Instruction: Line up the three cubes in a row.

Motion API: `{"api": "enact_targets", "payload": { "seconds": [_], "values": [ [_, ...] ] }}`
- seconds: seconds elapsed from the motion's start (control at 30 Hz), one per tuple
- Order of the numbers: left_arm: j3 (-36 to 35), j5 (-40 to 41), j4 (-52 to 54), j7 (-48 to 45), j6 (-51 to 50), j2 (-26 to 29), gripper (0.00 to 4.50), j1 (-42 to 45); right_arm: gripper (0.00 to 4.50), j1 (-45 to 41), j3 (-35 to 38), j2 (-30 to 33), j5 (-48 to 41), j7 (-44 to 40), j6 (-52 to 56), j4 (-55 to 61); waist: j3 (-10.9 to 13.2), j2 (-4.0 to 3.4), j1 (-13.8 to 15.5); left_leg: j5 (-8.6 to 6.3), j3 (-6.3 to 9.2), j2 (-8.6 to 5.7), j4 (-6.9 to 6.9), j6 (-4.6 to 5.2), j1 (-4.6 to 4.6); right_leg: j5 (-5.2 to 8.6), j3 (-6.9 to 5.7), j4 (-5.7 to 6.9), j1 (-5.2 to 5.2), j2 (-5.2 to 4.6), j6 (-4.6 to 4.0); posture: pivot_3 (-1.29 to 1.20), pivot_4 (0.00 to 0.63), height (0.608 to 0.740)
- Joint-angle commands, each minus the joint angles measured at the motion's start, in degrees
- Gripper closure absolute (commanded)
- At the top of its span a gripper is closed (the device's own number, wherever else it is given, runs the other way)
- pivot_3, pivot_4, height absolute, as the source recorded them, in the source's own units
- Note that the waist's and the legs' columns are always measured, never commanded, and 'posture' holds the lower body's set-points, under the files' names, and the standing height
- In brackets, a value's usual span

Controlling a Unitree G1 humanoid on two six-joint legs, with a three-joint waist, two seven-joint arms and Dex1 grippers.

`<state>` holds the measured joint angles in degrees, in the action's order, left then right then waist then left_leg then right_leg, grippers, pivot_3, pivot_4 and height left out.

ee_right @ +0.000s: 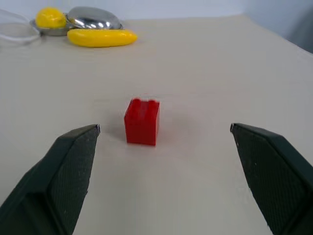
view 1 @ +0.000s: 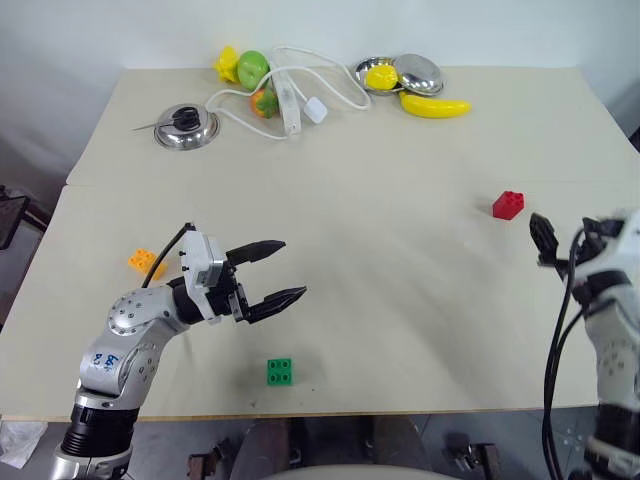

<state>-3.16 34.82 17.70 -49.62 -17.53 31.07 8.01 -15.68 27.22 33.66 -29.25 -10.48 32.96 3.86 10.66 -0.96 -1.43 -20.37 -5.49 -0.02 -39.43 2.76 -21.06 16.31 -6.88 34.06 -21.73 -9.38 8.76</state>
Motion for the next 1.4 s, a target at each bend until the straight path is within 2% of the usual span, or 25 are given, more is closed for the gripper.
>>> {"api": "enact_targets", "payload": {
  "seconds": [0.03, 0.13, 0.33, 0.43, 0.67, 0.7, 0.77, 0.9, 0.93, 1.03, 1.1, 1.2, 1.4],
  "values": [
    [0.7, -1.0, 0.9, -0.5, 1.0, -0.4, 0.03, 0.0, 0.0, -8.0, -2.7, 2.5, 1.2, 0.4, 6.6, -7.4, 0.0, 0.0, 0.0, 0.0, 0.0, 0.0, 0.0, 0.0, -0.03, 0.0, -0.01, -0.01, -0.03, 0.0, 0.0, 0.0, 0.15, 0.74],
    [1.2, -1.9, 0.4, -0.7, 1.7, -0.6, 0.03, 0.3, 0.0, -16.8, -5.9, 2.3, 3.7, 0.0, 7.6, -19.0, 0.0, -0.02, 0.8, 0.0, 0.13, 0.0, 0.0, 0.0, -0.19, 0.02, -0.19, -0.04, -0.08, 0.01, -0.04, 0.0, 0.15, 0.74],
    [0.7, -2.7, 0.4, -0.7, 2.5, -0.9, 0.03, -0.6, 0.0, -24.5, -8.8, 1.5, 9.9, -0.1, 0.2, -34.8, 0.0, -0.01, 1.3, 0.04, 0.03, -0.12, -0.01, 0.1, -0.28, -0.06, -0.12, -0.11, -0.13, -0.07, 0.11, 0.0, 0.15, 0.74],
    [0.7, -2.9, 0.8, -0.7, 2.6, -0.9, 0.0, -1.0, 0.57, -26.2, -8.6, 0.9, 11.1, 0.5, -2.5, -39.0, 0.0, -0.01, 1.1, 0.04, 0.02, -0.13, -0.01, 0.1, -0.31, -0.06, -0.12, -0.15, -0.13, -0.07, 0.11, 0.0, 0.15, 0.74],
    [0.6, -3.3, 1.2, -0.3, 2.9, -1.2, 0.0, -1.2, 2.95, -26.5, -8.4, 0.2, 11.7, -1.2, -6.3, -39.6, 0.0, -0.02, 1.0, 0.04, 0.01, -0.09, -0.01, 0.09, -0.29, -0.06, -0.11, -0.12, -0.13, -0.04, 0.11, 0.0, 0.15, 0.74],
    [0.6, -3.3, 1.2, -0.2, 2.9, -1.2, 0.0, -1.1, 3.0, -26.3, -8.4, 0.2, 11.6, -1.6, -6.5, -39.1, 0.0, -0.02, 1.0, 0.04, 0.02, -0.09, -0.01, 0.09, -0.29, -0.06, -0.11, -0.12, -0.13, -0.04, 0.11, 0.0, 0.15, 0.74],
    [0.3, -3.3, 1.3, -0.2, 3.0, -1.1, 0.0, -1.5, 2.99, -23.8, -10.5, 1.8, 10.1, -10.2, -6.6, -33.7, 0.0, -0.02, 1.0, 0.04, 0.02, -0.09, -0.01, 0.09, -0.29, -0.06, -0.12, -0.13, -0.13, -0.04, 0.11, 0.0, 0.15, 0.74],
    [-1.2, -2.8, 0.2, -1.3, 3.4, -0.2, 0.0, -2.2, 2.99, -16.0, -16.2, 7.4, 4.0, -43.3, -15.9, -19.3, 0.0, -0.04, 1.2, 0.04, 0.06, -0.09, 0.07, 0.09, -0.3, -0.06, -0.15, -0.23, -0.14, -0.03, 0.11, 0.0, 0.15, 0.74],
    [-1.5, -2.9, -0.5, -1.9, 3.5, 0.2, 0.0, -2.4, 2.99, -15.4, -18.9, 9.6, 4.7, -50.9, -18.5, -18.9, 0.0, -0.04, 1.2, 0.03, 0.05, -0.11, 0.07, 0.09, -0.3, -0.06, -0.15, -0.25, -0.13, -0.03, 0.12, 0.0, 0.15, 0.74],
    [-1.9, -3.3, -2.7, -3.5, 4.1, 1.0, 0.0, -2.2, 2.99, -16.8, -26.2, 13.4, 8.6, -65.7, -25.1, -21.9, 0.0, -0.03, 1.1, 0.03, 0.02, -0.11, 0.06, 0.09, -0.17, -0.07, -0.14, -0.27, 0.0, -0.03, 0.14, 0.0, 0.15, 0.74],
    [-2.0, -3.4, -3.7, -4.1, 4.4, 1.3, 0.0, -1.9, 2.99, -19.7, -30.4, 13.4, 11.6, -71.9, -29.9, -26.3, 0.1, 0.0, 1.0, 0.03, 0.03, -0.08, 0.04, 0.09, -0.06, -0.08, -0.15, -0.27, 0.11, -0.03, 0.15, 0.0, 0.15, 0.74],
    [-2.1, -3.2, -3.1, -3.7, 4.1, 1.2, 0.0, -2.5, 2.99, -25.3, -34.8, 10.0, 16.1, -76.4, -38.0, -36.3, 0.1, 0.04, 0.5, 0.03, 0.04, -0.05, -0.09, 0.09, -0.08, -0.08, -0.15, -0.2, 0.1, -0.03, 0.15, 0.0, 0.15, 0.74],
    [-3.6, -2.5, -0.6, -3.4, 3.0, 2.0, 0.0, -5.3, 2.99, -32.4, -35.8, 5.1, 18.2, -81.2, -48.3, -51.7, 0.1, 0.06, -0.1, 0.03, 0.22, -0.07, -0.1, 0.07, -0.18, -0.07, -0.27, -0.22, 0.1, -0.07, 0.13, 0.0, 0.15, 0.74]
  ]
}}
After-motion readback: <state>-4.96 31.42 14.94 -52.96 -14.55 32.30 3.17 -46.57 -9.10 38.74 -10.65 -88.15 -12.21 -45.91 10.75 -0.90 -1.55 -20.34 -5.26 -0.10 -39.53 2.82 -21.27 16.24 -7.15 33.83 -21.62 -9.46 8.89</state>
